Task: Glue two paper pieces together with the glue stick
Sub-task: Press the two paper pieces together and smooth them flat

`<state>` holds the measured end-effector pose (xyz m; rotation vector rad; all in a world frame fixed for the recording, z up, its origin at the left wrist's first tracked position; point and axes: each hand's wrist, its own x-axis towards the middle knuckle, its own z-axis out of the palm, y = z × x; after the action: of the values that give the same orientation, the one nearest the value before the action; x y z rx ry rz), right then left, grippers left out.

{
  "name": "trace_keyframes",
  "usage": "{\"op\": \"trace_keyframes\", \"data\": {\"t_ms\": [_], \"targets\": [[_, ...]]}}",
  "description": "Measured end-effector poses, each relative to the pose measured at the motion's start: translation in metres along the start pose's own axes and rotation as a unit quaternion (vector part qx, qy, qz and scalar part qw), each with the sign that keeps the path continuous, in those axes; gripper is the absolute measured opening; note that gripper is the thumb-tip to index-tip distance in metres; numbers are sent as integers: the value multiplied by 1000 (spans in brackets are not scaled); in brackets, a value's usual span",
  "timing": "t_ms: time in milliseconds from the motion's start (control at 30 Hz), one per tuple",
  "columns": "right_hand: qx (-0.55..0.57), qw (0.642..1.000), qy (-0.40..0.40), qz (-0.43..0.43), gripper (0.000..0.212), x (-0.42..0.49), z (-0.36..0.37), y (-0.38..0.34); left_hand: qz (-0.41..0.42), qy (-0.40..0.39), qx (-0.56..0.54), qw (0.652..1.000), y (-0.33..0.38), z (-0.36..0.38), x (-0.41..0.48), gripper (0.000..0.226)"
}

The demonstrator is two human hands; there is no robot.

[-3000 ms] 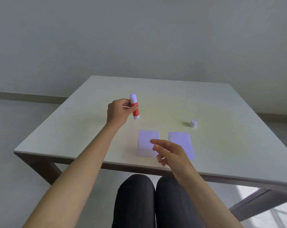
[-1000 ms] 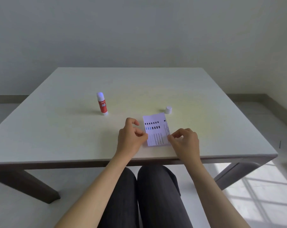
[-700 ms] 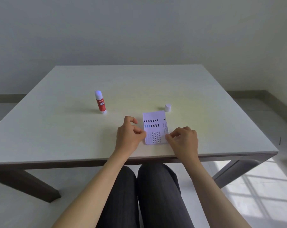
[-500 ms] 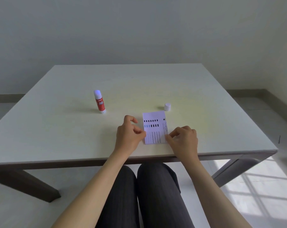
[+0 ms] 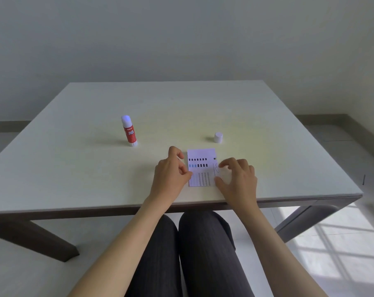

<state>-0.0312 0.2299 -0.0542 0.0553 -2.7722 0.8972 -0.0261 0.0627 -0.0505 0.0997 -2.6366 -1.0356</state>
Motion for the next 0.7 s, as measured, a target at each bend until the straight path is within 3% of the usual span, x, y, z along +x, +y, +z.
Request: {"op": "trace_keyframes", "data": {"t_ms": [100,267,467,700], "targets": [[-86,993,-37,-68,39,-2,3,2,52,-42,57,996,-3,-6,5,40],[-139,975,-83,-150,41,-6,10,3,112,-194,148,963,-14,-18,16,45],[-119,971,-105,-178,43,-12,35,-34,70,-213,194,955,-43,-51,21,47],[-169,950,-138,-223,54,-13,34,-37,34,-230,184,955,-60,-65,15,61]]}}
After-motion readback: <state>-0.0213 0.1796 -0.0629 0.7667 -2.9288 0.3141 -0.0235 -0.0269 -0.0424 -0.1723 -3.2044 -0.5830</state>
